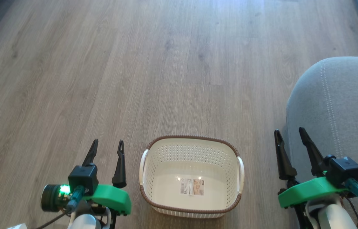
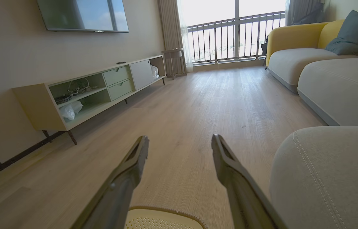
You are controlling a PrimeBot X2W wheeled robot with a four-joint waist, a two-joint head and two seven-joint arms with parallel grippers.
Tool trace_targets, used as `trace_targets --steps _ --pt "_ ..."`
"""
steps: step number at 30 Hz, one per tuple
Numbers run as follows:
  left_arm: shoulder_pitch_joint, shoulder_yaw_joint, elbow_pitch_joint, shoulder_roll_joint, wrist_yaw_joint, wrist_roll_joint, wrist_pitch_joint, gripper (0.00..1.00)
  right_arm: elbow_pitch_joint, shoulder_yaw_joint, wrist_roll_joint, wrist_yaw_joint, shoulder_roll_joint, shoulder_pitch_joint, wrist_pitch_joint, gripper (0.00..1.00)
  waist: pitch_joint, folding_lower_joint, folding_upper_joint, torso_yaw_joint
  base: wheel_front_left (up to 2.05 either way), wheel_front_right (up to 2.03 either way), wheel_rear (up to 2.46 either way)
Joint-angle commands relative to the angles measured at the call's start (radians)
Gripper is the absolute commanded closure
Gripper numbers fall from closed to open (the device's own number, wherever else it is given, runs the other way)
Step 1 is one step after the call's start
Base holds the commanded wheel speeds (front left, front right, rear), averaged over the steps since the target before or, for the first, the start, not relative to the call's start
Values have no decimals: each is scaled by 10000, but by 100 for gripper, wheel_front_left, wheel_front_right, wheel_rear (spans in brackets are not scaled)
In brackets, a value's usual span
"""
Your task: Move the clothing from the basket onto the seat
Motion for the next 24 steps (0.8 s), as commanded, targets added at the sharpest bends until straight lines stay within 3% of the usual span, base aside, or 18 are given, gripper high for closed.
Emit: trace_targets --steps 1,10,24 --pt "-224 328 -355 5 61 113 -51 0 -308 266 -96 0 20 -108 -64 0 -54 0 0 -49 0 0 0" --pt "-201 375 -538 5 120 113 -51 0 -252 379 -320 0 21 -83 -64 0 -142 0 0 -181 0 0 0" --pt "-113 436 -500 5 -456 -140 -51 0 -219 400 -303 0 21 -69 -64 0 -130 0 0 -218 0 0 0"
